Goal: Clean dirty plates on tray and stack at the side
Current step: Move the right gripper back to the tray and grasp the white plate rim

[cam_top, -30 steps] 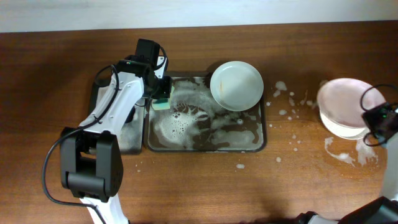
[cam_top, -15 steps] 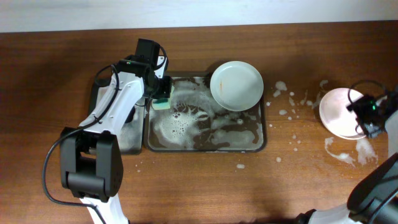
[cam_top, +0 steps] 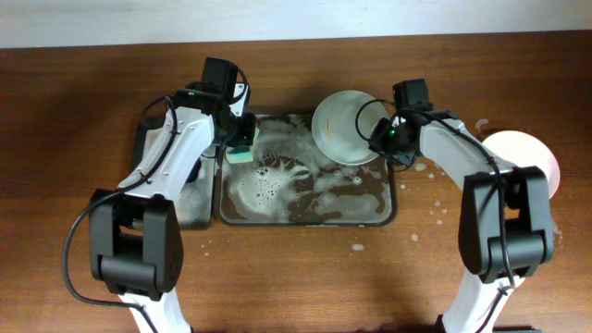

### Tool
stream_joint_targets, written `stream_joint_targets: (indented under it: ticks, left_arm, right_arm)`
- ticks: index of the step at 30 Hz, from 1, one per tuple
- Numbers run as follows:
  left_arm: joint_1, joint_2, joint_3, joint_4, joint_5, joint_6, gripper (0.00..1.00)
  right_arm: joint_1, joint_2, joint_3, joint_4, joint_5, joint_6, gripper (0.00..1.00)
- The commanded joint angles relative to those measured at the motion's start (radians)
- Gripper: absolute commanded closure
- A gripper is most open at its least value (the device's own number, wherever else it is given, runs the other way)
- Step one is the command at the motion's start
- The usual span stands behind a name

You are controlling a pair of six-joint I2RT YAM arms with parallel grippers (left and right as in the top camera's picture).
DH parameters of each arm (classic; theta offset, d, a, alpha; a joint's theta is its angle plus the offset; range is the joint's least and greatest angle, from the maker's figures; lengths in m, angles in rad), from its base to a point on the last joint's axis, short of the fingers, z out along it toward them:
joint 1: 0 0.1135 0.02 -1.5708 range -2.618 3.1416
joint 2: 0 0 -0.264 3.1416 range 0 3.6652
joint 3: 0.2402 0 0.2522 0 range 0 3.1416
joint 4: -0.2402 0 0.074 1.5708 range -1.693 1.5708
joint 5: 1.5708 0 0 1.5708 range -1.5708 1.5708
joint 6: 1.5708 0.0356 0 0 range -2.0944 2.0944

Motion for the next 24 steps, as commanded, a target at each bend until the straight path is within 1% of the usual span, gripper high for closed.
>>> stream_joint_targets:
  ticks: [1, 2, 4, 5, 6, 8, 9, 10, 11, 12, 13, 14, 15, 16, 17, 20, 22, 23, 24]
  left_arm:
    - [-0.003, 0.002, 0.015, 0.002, 0.008, -0.009, 1.00]
    - [-0.003, 0.002, 0.015, 0.002, 0.008, -0.009, 0.99]
    - [-0.003, 0.002, 0.015, 0.003, 0.008, -0.009, 0.99]
    - [-0.003, 0.002, 0.015, 0.003, 0.008, -0.009, 0.99]
    - [-0.003, 0.002, 0.015, 0.003, 0.008, -0.009, 1.00]
    - [-0.003, 0.002, 0.015, 0.003, 0.008, -0.009, 1.00]
    - [-0.003, 0.002, 0.015, 0.004, 0.008, -0.009, 0.99]
    - [-0.003, 0.002, 0.015, 0.007, 0.008, -0.009, 1.00]
    - [-0.003, 0.002, 0.015, 0.008, 0.008, -0.009, 1.00]
    - [-0.003, 0.002, 0.015, 0.010, 0.008, -0.009, 1.00]
    - [-0.003, 0.002, 0.015, 0.014, 0.008, -0.009, 0.99]
    - [-0.003, 0.002, 0.015, 0.018, 0.008, -0.009, 1.00]
    - [-0.003, 0.002, 0.015, 0.021, 0.008, -0.009, 1.00]
    - [-0.003, 0.002, 0.015, 0.021, 0.008, -0.009, 0.99]
    - [-0.003, 0.002, 0.015, 0.021, 0.008, -0.009, 0.99]
    - [-0.003, 0.002, 0.015, 0.021, 0.008, -0.009, 0.99]
    - [-0.003, 0.002, 0.015, 0.021, 0.008, -0.009, 0.99]
    - [-0.003, 0.002, 0.015, 0.021, 0.008, -0.009, 1.00]
    - [-0.003, 0.002, 0.015, 0.021, 0.008, -0.009, 0.99]
  right_arm:
    - [0.006, 0.013, 0.006, 0.007, 0.042, 0.035, 0.76]
    - [0.010, 0.016, 0.004, -0.022, 0.037, 0.035, 0.84]
    - [0.031, 0.016, 0.004, -0.095, -0.014, 0.035, 0.96]
    - [0.046, 0.016, 0.004, -0.127, -0.036, 0.039, 0.96]
    - [0.084, 0.016, 0.004, -0.171, -0.061, 0.076, 0.96]
    - [0.154, 0.009, 0.005, -0.179, -0.105, 0.076, 0.96]
    - [0.165, 0.002, 0.005, -0.174, -0.104, 0.076, 0.86]
    - [0.167, -0.010, 0.010, -0.174, -0.102, 0.067, 0.68]
    - [0.166, -0.012, 0.016, -0.174, -0.102, 0.048, 0.53]
    - [0.161, -0.012, 0.035, -0.176, -0.111, -0.002, 0.43]
    - [0.150, -0.012, 0.070, -0.175, -0.121, -0.101, 0.36]
    - [0.141, -0.012, 0.099, -0.170, -0.120, -0.191, 0.35]
    - [0.127, -0.012, 0.124, -0.135, -0.124, -0.321, 0.35]
    - [0.110, -0.011, 0.136, -0.071, -0.120, -0.480, 0.39]
    - [0.096, -0.003, 0.136, -0.013, -0.117, -0.525, 0.44]
    - [0.090, 0.053, 0.136, 0.054, -0.113, -0.552, 0.50]
    - [0.090, 0.116, 0.136, 0.063, -0.150, -0.550, 0.52]
    - [0.089, 0.127, 0.136, 0.072, -0.176, -0.529, 0.57]
    - [0.089, 0.133, 0.136, 0.067, -0.176, -0.480, 0.63]
